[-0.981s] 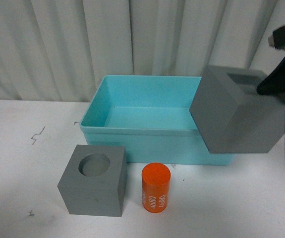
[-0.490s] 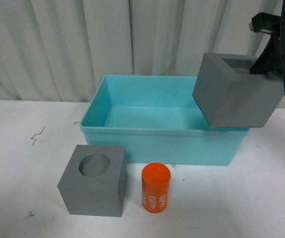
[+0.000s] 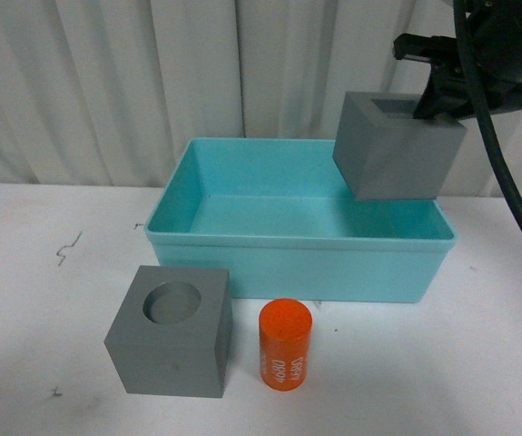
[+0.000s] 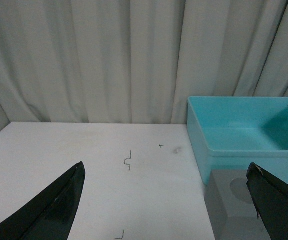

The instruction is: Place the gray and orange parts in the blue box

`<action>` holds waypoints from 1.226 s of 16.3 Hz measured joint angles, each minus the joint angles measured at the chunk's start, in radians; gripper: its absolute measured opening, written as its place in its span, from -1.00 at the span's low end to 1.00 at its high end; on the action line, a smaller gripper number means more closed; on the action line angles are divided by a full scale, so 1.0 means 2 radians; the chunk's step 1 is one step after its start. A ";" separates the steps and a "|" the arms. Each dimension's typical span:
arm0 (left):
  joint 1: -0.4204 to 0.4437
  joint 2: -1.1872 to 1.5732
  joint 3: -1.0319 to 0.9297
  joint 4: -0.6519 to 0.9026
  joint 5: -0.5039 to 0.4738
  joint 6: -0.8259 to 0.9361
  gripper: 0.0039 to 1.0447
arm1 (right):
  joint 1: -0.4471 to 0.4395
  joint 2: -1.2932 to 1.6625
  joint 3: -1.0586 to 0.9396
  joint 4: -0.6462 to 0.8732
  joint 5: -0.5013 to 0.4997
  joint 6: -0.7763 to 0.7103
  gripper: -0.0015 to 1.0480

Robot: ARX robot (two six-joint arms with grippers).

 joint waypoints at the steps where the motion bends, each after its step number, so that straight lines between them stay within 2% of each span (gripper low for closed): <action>1: 0.000 0.000 0.000 0.000 0.000 0.000 0.88 | 0.004 0.005 0.005 0.004 0.000 0.002 -0.65; 8: 0.000 0.000 0.000 0.000 0.000 0.000 0.88 | 0.011 0.037 -0.016 0.054 0.006 0.027 -0.65; 19: 0.000 0.000 0.000 0.000 0.000 0.000 0.88 | 0.015 0.053 -0.038 0.063 0.043 0.042 -0.65; 20: 0.000 0.000 0.000 0.000 0.000 0.000 0.88 | 0.015 0.053 -0.038 0.061 0.043 0.042 -0.46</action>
